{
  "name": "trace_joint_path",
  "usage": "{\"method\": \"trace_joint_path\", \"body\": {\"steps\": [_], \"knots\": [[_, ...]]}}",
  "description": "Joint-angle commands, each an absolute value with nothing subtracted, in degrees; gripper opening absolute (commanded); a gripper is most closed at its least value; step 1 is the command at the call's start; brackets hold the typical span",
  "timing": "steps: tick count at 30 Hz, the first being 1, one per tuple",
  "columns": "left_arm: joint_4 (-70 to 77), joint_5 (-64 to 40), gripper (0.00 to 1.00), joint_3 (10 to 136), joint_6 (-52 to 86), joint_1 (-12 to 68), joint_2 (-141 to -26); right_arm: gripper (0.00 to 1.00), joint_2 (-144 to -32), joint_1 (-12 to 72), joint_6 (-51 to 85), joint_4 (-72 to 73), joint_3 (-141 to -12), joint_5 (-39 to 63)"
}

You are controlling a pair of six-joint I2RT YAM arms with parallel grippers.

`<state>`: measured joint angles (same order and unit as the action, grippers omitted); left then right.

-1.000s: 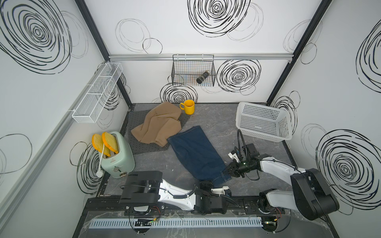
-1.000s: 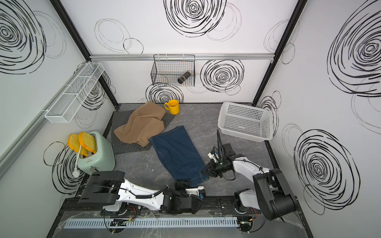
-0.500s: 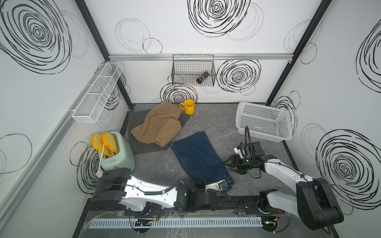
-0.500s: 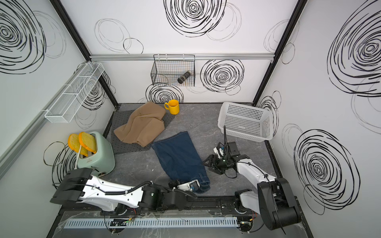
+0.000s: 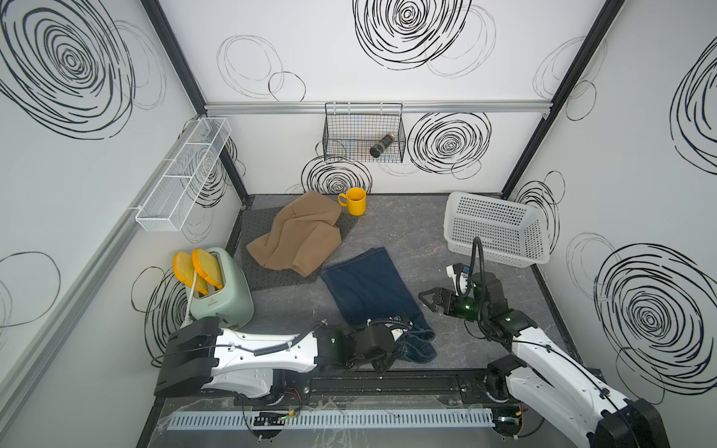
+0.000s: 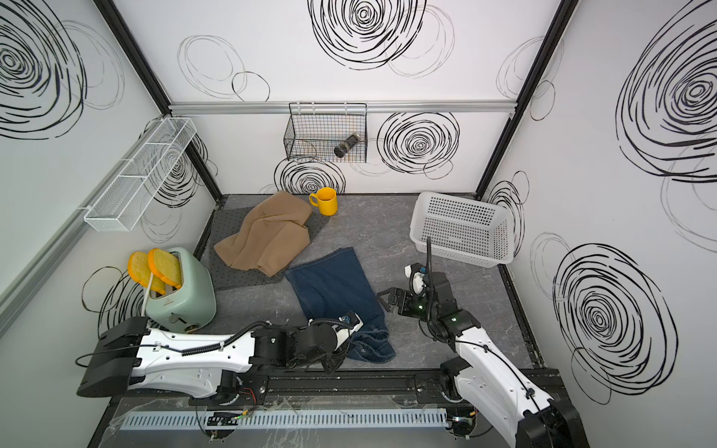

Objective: Roll up the skirts
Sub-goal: Roll the skirt at the center of the board.

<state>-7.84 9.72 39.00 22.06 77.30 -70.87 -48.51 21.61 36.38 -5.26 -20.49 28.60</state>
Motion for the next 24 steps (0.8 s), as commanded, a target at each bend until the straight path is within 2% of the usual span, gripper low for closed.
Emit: {"method": "trace_joint_path", "body": {"steps": [1, 4, 7, 9, 12, 16, 18, 24], "knots": [[-7.37, 5.63, 0.00, 39.07, 24.17, 75.21, -68.32, 0.79, -53.71, 21.73, 36.92, 0.81, -21.74, 38.05], [-8.57, 4.96, 0.00, 39.11, 24.18, 75.06, -67.72, 0.60, -59.66, 24.62, 34.56, -4.71, -24.64, 42.78], [-9.13, 4.22, 0.00, 39.11, 24.17, 76.30, -68.69, 0.46, -64.49, 29.88, 33.15, -5.32, -24.32, 42.83], [-10.54, 3.97, 0.00, 39.86, 24.17, 76.74, -70.50, 0.32, -68.85, 31.00, 33.09, -8.59, -24.41, 39.93], [-14.29, 5.86, 0.00, 41.08, 24.17, 78.47, -71.98, 0.20, -75.65, 30.81, 32.13, -18.24, -27.33, 33.06], [-15.73, 6.67, 0.00, 40.86, 24.17, 79.36, -71.41, 0.21, -76.72, 28.77, 33.49, -17.23, -25.33, 33.83], [-16.39, 6.76, 0.00, 41.13, 23.93, 79.54, -71.92, 0.21, -73.65, 27.14, 34.40, -16.18, -25.33, 36.69], [-18.35, 6.97, 0.00, 42.66, 22.05, 81.30, -74.92, 0.21, -64.96, 25.49, 34.63, -15.36, -29.61, 36.72]]}}
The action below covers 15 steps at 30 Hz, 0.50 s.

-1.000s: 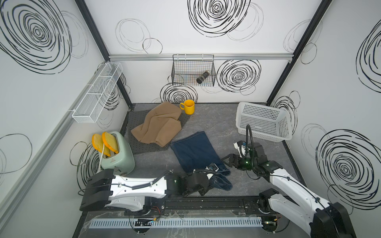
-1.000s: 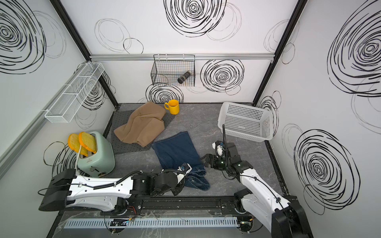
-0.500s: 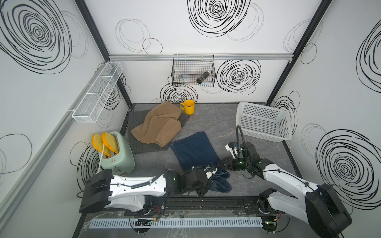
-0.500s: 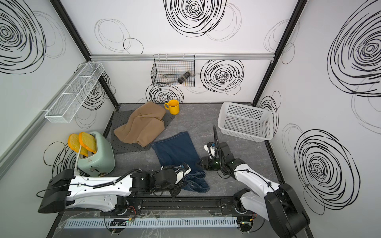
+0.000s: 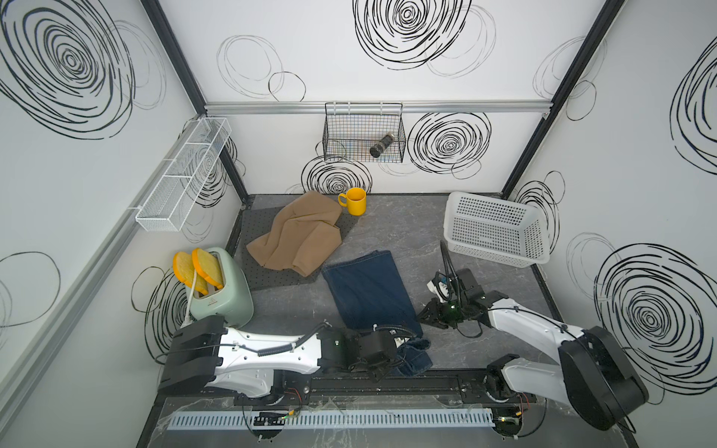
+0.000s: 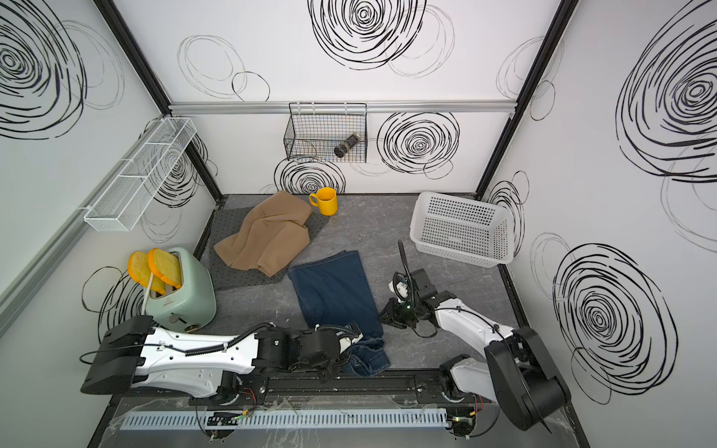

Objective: Roll up the skirts
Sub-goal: Roll the skirt at the center of the board.

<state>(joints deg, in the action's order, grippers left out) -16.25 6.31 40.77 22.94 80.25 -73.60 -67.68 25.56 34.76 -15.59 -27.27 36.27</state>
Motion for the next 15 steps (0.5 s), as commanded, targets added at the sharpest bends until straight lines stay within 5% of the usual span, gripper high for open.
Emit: {"method": "trace_joint_path", "body": {"steps": [1, 4, 7, 9, 12, 15], "knots": [[-18.62, 6.77, 0.00, 42.88, 21.57, 81.51, -75.22, 0.21, -64.63, 25.48, 34.69, -14.24, -29.63, 37.77], [-20.06, 7.11, 0.02, 43.65, 20.24, 82.35, -75.59, 0.20, -66.24, 26.45, 34.88, -12.91, -30.49, 41.56], [-21.56, 7.99, 0.26, 44.15, 18.88, 83.68, -75.37, 0.16, -70.67, 32.19, 35.03, -9.96, -29.91, 45.81], [-22.85, 7.42, 0.55, 44.98, 18.43, 84.48, -74.70, 0.12, -75.17, 36.37, 34.48, -11.11, -30.29, 45.52], [-25.11, 9.08, 0.84, 46.62, 17.26, 87.40, -72.93, 0.06, -81.13, 37.42, 34.25, -10.72, -28.29, 45.63], [-27.13, 10.90, 0.94, 48.05, 14.92, 88.86, -73.70, 0.03, -82.36, 36.60, 35.41, -7.74, -26.02, 45.38]]}}
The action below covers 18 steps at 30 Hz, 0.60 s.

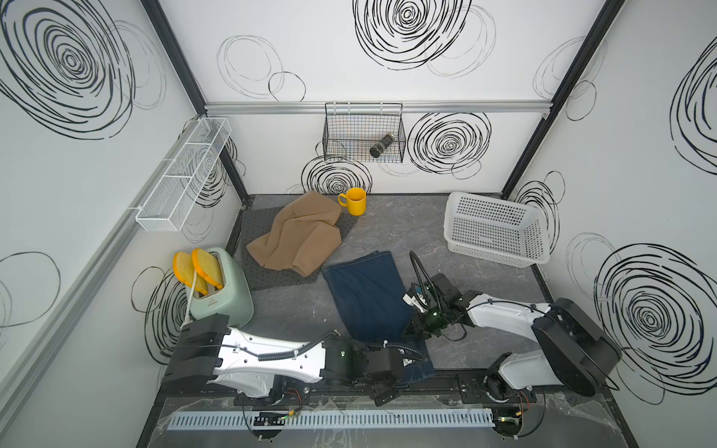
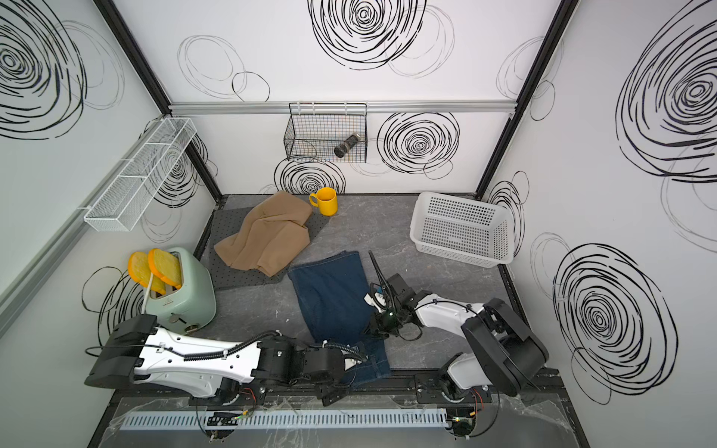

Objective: Roll up the skirts
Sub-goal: Roll the skirt at the center of the board.

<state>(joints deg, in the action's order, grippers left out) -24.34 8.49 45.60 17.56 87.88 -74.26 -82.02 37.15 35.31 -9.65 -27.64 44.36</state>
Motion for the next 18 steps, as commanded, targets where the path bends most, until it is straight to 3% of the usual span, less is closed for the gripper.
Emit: {"method": "trace_joint_path", "body": {"steps": [1, 11, 18], "knots": [[-27.72, 11.07, 0.94, 48.54, 14.27, 88.93, -74.58, 0.03, -82.37, 36.37, 35.33, -7.72, -26.09, 44.86], [-32.72, 17.51, 0.92, 52.42, 8.88, 93.08, -82.72, 0.03, -87.30, 28.59, 36.52, -5.76, -26.07, 40.54], [-28.86, 21.74, 0.93, 51.29, 8.15, 89.53, -83.53, 0.04, -94.89, 25.29, 36.47, -7.03, -35.52, 35.06]]}}
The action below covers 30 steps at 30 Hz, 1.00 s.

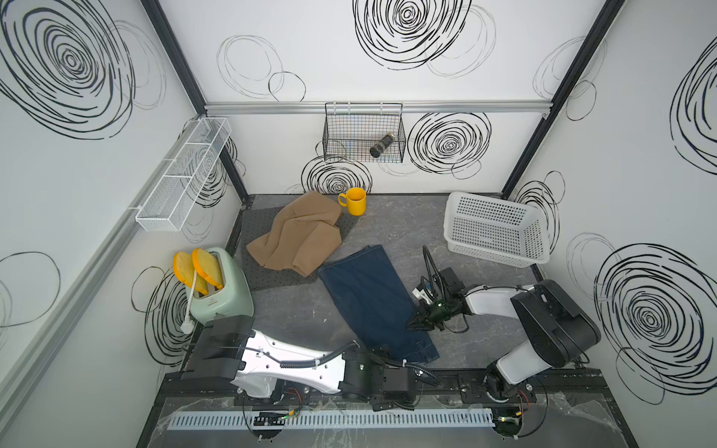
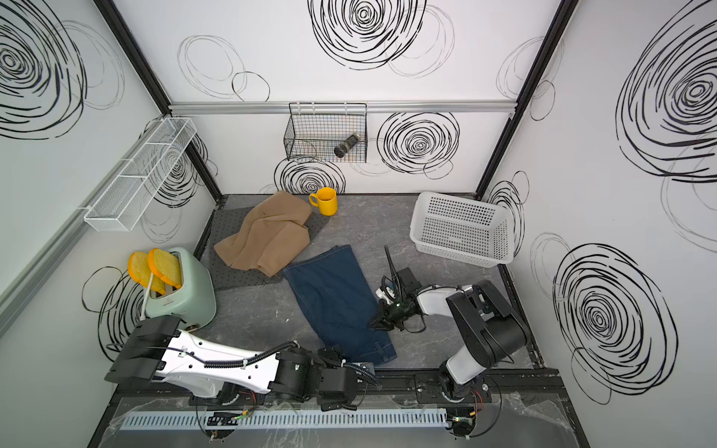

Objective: Roll up the skirts
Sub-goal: Roll the skirt at the center of the board.

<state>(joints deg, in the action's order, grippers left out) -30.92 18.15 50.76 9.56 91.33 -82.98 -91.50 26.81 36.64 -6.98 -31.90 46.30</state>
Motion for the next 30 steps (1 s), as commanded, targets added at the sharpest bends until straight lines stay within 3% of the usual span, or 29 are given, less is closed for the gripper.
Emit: {"method": "trace_joint_path", "body": {"steps": [1, 18, 25, 30], "knots": [[-27.99, 22.57, 0.93, 50.91, 7.89, 89.05, -83.92, 0.04, -95.57, 24.85, 36.10, -7.54, -36.96, 34.38], [-6.55, 47.53, 0.94, 52.59, -15.50, 86.01, -96.69, 0.10, -99.70, 21.45, 32.12, -9.03, -41.15, 42.41], [0.14, 42.47, 0.93, 48.36, -21.97, 86.66, -97.28, 0.10, -99.62, 20.92, 30.94, -9.97, -41.54, 43.66], [2.72, 39.07, 0.78, 48.74, -24.70, 86.51, -99.49, 0.11, -100.02, 20.92, 31.11, -9.45, -41.37, 44.02]]}}
